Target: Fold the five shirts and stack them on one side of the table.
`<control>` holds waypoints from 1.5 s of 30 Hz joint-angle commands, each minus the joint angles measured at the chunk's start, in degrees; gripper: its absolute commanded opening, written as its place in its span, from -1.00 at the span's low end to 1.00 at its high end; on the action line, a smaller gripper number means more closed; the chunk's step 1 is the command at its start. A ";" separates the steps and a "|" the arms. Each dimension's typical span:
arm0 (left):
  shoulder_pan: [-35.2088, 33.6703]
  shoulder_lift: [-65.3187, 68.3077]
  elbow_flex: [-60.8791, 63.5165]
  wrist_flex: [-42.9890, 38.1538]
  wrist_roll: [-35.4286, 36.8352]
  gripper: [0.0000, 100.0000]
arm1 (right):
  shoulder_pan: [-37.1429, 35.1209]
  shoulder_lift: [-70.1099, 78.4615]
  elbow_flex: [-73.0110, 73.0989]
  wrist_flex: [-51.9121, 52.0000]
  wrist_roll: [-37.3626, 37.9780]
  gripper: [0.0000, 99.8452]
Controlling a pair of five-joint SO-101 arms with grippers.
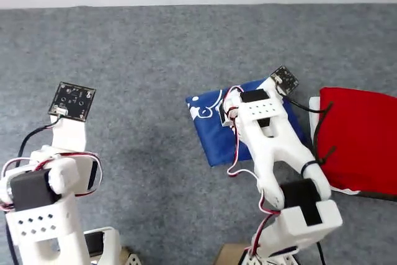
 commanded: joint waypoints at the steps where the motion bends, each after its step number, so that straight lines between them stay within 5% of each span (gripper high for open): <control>1: -0.09 -0.62 -0.22 -0.53 -0.62 -0.98 | 1.19 1.54 -3.08 -2.59 -0.44 -0.03; 16: -0.09 -0.26 -0.31 -2.11 -0.62 -0.98 | 3.82 12.00 -3.08 -4.97 -0.53 -0.06; 27: -0.09 -0.26 -0.31 -2.11 -0.62 -0.98 | 8.66 11.74 -3.16 -5.32 -0.09 -1.00; 45: -0.09 -0.62 -0.31 -1.93 -0.62 -0.98 | 8.22 -5.32 -2.99 3.12 6.51 -0.98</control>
